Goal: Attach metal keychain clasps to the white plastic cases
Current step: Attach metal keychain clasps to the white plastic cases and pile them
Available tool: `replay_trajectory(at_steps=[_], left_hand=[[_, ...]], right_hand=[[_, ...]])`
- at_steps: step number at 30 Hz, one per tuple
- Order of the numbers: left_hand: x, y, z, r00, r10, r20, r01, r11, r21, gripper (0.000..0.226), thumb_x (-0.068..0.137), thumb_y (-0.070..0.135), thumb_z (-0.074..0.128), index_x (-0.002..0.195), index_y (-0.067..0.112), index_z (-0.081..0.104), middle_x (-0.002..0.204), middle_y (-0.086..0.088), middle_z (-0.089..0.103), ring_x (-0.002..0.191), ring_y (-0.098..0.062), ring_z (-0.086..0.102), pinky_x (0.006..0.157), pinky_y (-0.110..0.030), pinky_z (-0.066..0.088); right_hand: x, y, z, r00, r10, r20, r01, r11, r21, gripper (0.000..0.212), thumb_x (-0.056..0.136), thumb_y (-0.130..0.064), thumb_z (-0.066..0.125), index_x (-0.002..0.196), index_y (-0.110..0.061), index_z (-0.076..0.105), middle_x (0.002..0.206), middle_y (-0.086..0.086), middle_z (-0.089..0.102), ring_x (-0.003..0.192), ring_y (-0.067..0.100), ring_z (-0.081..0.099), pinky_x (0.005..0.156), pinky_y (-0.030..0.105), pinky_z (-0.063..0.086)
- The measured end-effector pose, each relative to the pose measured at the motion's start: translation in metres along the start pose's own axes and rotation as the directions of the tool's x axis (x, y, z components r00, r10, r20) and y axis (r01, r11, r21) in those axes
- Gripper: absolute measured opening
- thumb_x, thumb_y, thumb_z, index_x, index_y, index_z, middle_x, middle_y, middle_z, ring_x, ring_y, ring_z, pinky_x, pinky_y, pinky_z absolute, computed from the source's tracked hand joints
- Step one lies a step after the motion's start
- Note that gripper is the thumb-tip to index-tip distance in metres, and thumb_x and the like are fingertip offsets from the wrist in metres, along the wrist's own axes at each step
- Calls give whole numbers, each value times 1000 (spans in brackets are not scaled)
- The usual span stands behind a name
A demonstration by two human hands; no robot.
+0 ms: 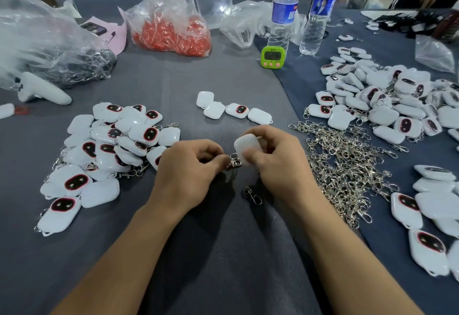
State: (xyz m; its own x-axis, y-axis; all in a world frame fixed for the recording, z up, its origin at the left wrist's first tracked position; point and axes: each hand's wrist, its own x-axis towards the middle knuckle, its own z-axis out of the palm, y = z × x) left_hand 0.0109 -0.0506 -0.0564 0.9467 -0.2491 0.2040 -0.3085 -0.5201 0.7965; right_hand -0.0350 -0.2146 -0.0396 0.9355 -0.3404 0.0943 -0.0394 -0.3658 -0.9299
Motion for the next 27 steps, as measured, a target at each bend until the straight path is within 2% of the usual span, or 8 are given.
replay_trajectory(at_steps=[3, 6, 10, 13, 16, 20, 24, 27], left_hand=[[2, 0, 0, 997, -46, -56, 40, 995, -96, 15, 81, 24, 83, 73, 34, 75, 67, 19, 73, 63, 0, 69, 65, -21, 53], [1, 2, 1, 998, -26, -59, 17, 989, -147, 26, 81, 15, 83, 75, 40, 77, 72, 22, 74, 69, 5, 70, 65, -8, 50], [2, 1, 2, 997, -59, -40, 49, 973, -226, 23, 80, 12, 83, 76, 35, 80, 72, 16, 75, 69, 0, 73, 67, -13, 54], [2, 2, 3, 995, -89, -41, 75, 958, -276, 19, 73, 17, 88, 75, 34, 80, 69, 13, 75, 66, -3, 73, 66, -17, 56], [2, 3, 1, 996, -69, -54, 50, 955, -292, 21, 68, 23, 91, 77, 39, 79, 69, 13, 75, 67, -3, 73, 65, -17, 56], [4, 5, 1, 992, -124, -17, 104, 894, -436, 18, 73, 16, 88, 77, 32, 82, 76, 5, 78, 75, -9, 74, 71, -21, 57], [5, 11, 1, 984, -173, 29, 158, 803, -574, 19, 82, 5, 78, 76, 23, 82, 77, 0, 78, 66, -4, 69, 64, -11, 50], [5, 12, -1, 983, -163, 89, 183, 775, -604, 21, 84, 4, 75, 76, 22, 83, 77, -3, 78, 65, -6, 68, 65, -14, 51]], right_hand=[[0, -3, 6, 992, 121, 32, -124, 917, 378, 20, 94, 2, 60, 92, -18, 59, 61, -5, 63, 56, 18, 60, 52, 29, 47], [-2, -5, 6, 974, 193, 115, -225, 813, 537, 22, 95, 6, 55, 93, -16, 51, 65, 1, 68, 55, 23, 67, 46, 25, 50], [-3, -1, 6, 968, 179, 176, -242, 851, 466, 25, 84, 8, 63, 92, -15, 57, 73, 5, 65, 57, 18, 62, 46, 27, 48], [-3, 0, 7, 968, 168, 186, -232, 881, 412, 22, 69, -5, 65, 77, -17, 49, 68, 6, 58, 53, 19, 50, 44, 28, 40], [-3, -2, 8, 960, 179, 215, -255, 876, 409, 21, 62, -10, 59, 74, -19, 44, 62, 1, 59, 54, 19, 50, 43, 28, 40], [-4, -1, 7, 961, 135, 242, -228, 883, 411, 23, 65, -8, 53, 85, -16, 62, 73, 7, 64, 59, 18, 57, 45, 29, 47], [-5, 1, 11, 977, 58, 207, -122, 942, 312, 14, 81, -5, 72, 72, -16, 72, 67, 8, 63, 58, 18, 53, 48, 31, 50], [-3, 3, 11, 995, 27, 94, -50, 968, 245, 9, 79, -15, 81, 73, -19, 75, 66, 2, 71, 55, 16, 57, 51, 32, 49]])
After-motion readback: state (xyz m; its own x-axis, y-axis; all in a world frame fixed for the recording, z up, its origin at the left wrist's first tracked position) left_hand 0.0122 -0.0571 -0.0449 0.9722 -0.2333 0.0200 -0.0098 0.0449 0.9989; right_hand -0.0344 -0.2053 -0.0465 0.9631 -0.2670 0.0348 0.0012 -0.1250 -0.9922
